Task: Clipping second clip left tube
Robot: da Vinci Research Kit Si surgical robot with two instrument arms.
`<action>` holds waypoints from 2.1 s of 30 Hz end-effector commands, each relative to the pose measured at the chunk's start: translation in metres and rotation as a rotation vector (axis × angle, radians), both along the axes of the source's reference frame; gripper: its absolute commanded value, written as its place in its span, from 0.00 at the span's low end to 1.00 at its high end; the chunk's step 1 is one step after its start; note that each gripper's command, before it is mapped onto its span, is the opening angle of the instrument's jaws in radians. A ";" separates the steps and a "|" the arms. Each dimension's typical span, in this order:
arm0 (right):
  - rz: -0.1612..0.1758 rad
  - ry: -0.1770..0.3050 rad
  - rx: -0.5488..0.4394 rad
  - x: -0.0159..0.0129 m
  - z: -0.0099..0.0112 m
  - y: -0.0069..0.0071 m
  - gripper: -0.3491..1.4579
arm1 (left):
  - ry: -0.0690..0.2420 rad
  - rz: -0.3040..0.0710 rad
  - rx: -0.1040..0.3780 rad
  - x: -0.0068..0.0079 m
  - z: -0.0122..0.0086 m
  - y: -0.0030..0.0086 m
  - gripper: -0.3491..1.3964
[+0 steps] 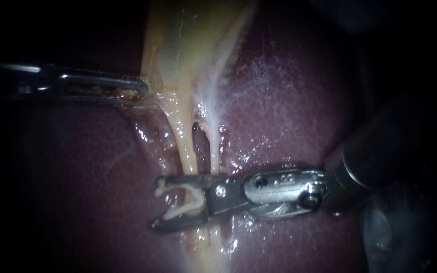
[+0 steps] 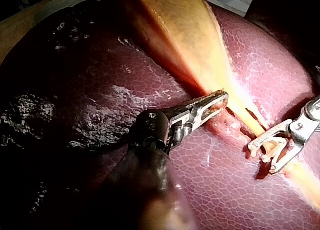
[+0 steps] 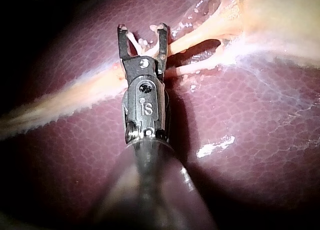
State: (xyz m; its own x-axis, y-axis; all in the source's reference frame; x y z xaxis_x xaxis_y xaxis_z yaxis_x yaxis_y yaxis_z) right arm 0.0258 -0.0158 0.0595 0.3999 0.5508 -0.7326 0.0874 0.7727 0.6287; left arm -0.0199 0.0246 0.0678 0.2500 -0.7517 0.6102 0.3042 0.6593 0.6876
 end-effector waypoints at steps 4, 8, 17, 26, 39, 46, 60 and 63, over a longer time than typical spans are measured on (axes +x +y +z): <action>0.000 0.002 0.013 -0.0007 -0.0015 0.0005 0.46 | -0.001 0.001 0.000 0.0002 -0.0001 0.0000 0.00; -0.001 0.007 0.025 -0.0019 -0.0039 0.0013 0.46 | -0.003 0.003 0.002 0.0005 -0.0003 0.0002 0.00; 0.009 0.004 0.043 -0.0060 -0.0072 0.0030 0.46 | -0.010 0.008 0.015 0.0015 -0.0010 0.0010 0.00; 0.021 -0.015 0.085 -0.0072 -0.0038 0.0027 0.46 | -0.010 0.008 0.015 0.0016 -0.0011 0.0009 0.00; 0.040 0.002 0.234 -0.0074 0.0030 0.0029 0.46 | -0.008 0.006 0.014 0.0016 -0.0010 0.0009 0.00; 0.018 0.041 0.342 -0.0063 0.0052 0.0029 0.46 | -0.008 0.006 0.014 0.0016 -0.0009 0.0009 0.00; 0.030 0.098 0.429 -0.0028 0.0045 0.0024 0.46 | -0.008 0.006 0.013 0.0015 -0.0008 0.0009 0.00; 0.034 0.112 0.447 -0.0024 0.0038 0.0023 0.46 | -0.008 0.006 0.013 0.0015 -0.0008 0.0009 0.00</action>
State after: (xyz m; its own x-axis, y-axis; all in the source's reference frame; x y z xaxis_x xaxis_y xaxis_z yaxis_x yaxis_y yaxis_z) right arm 0.0235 -0.0136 0.0631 0.3023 0.8369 -0.4563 0.1611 0.4269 0.8898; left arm -0.0184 0.0256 0.0670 0.2494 -0.7582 0.6024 0.2948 0.6520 0.6986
